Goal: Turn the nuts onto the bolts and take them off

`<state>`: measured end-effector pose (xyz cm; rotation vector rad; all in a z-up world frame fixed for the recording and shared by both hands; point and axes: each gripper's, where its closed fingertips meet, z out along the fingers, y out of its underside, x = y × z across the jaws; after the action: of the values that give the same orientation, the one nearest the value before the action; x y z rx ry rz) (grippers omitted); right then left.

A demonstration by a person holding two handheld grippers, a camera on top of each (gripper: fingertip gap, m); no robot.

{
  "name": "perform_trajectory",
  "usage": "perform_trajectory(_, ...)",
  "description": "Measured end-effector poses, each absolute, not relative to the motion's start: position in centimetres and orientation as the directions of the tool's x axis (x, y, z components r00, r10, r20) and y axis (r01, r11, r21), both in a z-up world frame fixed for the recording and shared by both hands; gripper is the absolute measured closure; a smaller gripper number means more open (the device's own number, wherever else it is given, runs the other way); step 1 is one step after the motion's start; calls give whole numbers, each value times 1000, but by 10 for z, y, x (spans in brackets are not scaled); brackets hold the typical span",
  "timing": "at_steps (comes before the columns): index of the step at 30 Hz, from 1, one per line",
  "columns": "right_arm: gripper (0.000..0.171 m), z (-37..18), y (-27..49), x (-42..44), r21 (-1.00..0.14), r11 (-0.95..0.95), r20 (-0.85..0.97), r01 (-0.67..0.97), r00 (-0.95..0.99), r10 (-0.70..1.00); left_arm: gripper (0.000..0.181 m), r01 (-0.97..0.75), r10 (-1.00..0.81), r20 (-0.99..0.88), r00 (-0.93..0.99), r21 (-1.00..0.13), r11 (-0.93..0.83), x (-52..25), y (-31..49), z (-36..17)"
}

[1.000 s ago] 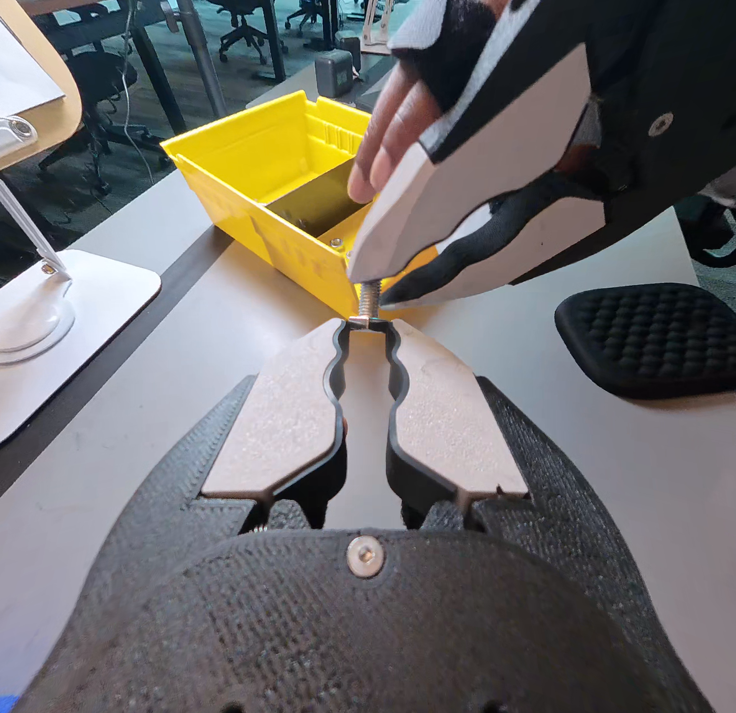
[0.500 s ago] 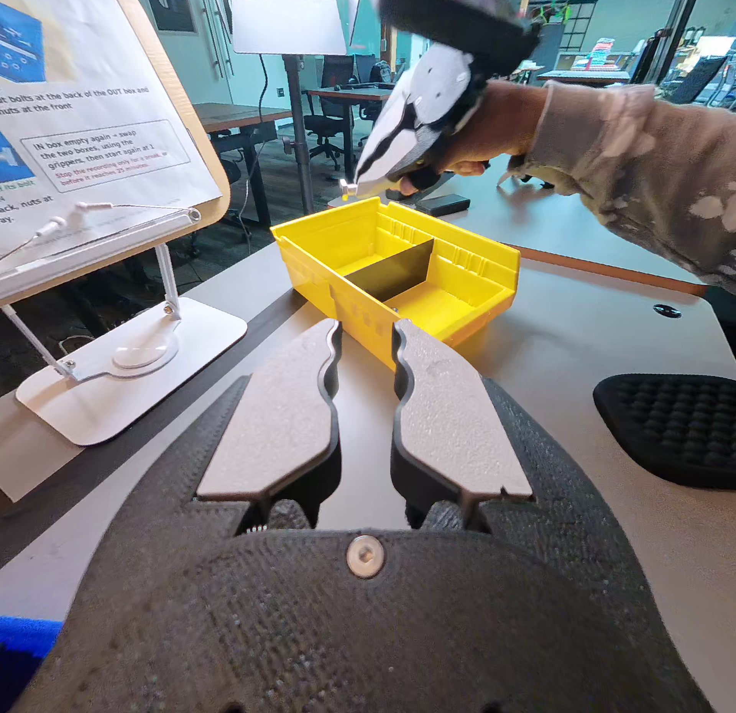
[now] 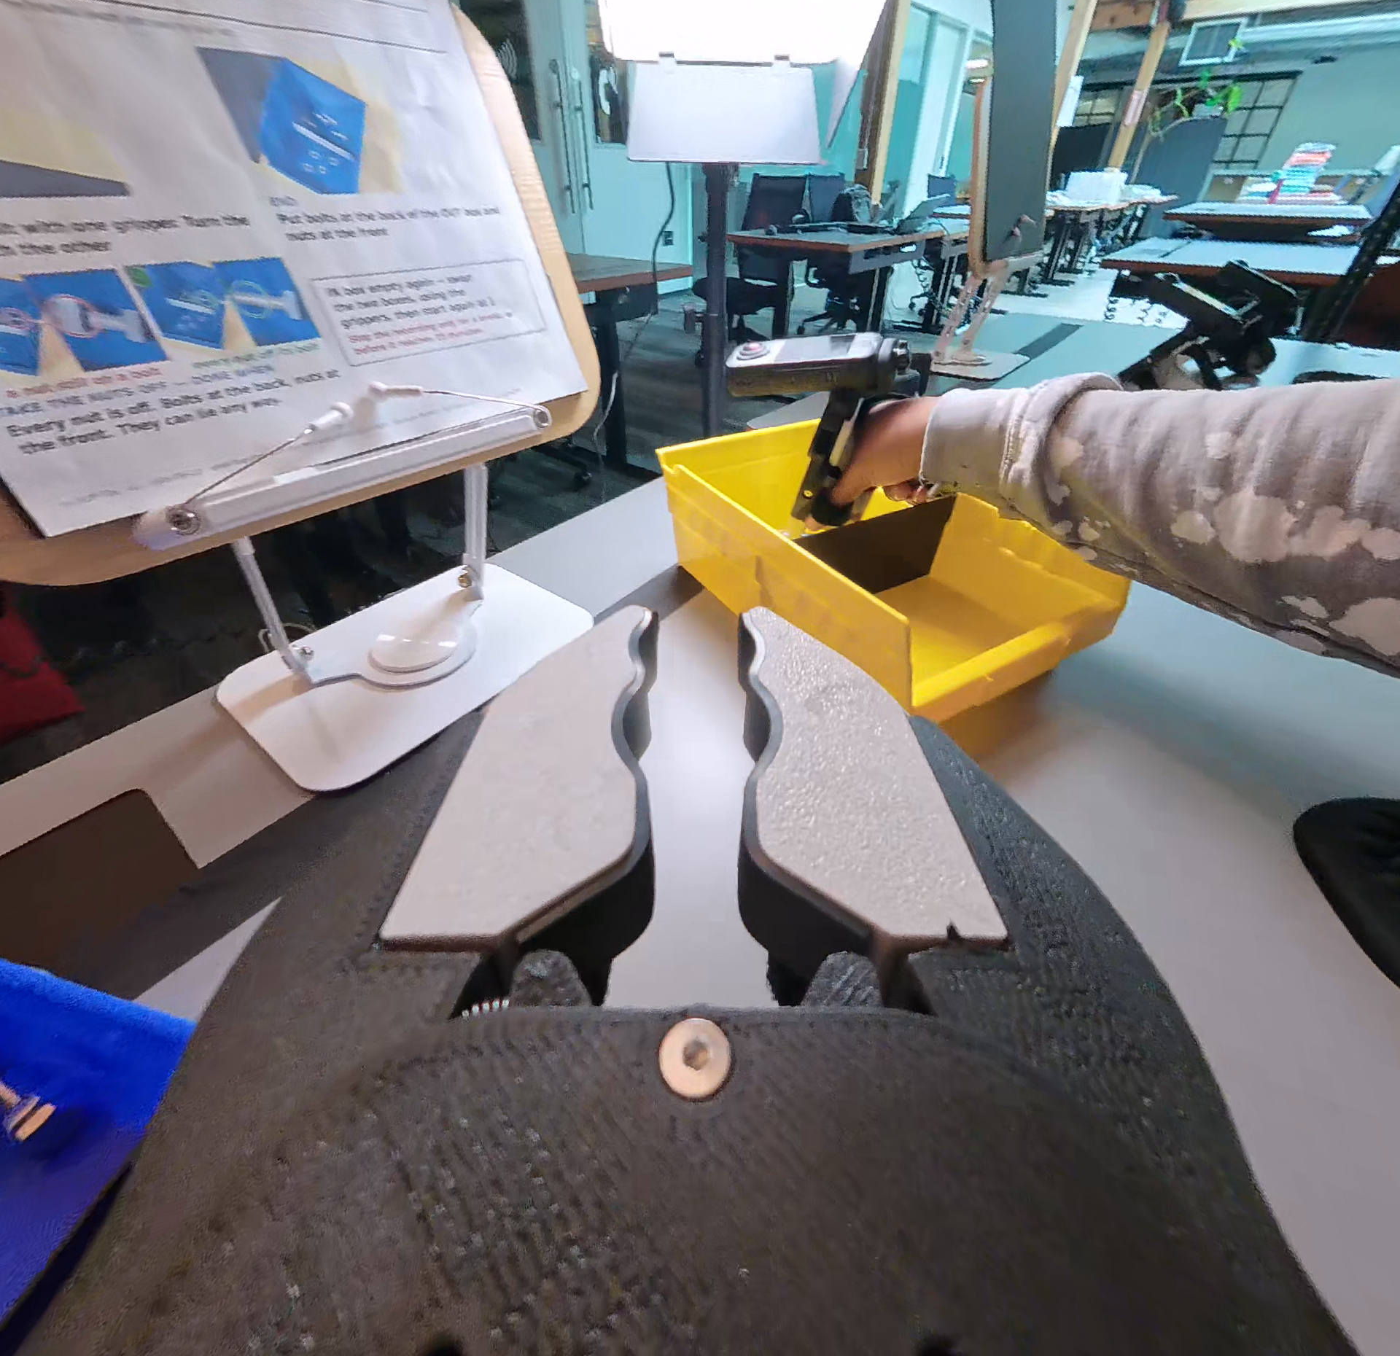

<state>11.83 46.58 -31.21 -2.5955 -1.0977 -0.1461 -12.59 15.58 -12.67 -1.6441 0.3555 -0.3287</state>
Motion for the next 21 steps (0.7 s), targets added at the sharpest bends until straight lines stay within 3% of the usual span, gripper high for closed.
perform_trajectory(5,160,-320,460,123,-153,-687,165,711,703,691,161,-19,-391,24,920,-994,-107,-136,162,-135)
perform_trajectory(7,145,-316,456,124,-118,-676,167,728,685,709,161,-23,-390,24,921,-993,-114,-136,163,-138)
perform_trajectory(9,143,-299,457,123,-147,-641,203,753,657,726,161,-24,-388,24,921,-993,-117,-137,163,-139)
perform_trajectory(11,143,-270,463,118,-259,-591,275,764,645,713,161,-20,-381,25,924,-993,-114,-139,163,-138)
perform_trajectory(13,144,-232,463,107,-442,-507,315,740,658,685,161,-12,-371,31,928,-994,-112,-143,164,-138)
perform_trajectory(17,144,-156,419,76,-806,-251,248,537,690,680,161,-1,-332,33,943,-995,-101,-157,164,-133)
perform_trajectory(21,144,-126,328,62,-959,-131,62,253,634,771,162,24,-269,46,962,-996,-85,-191,160,-119)
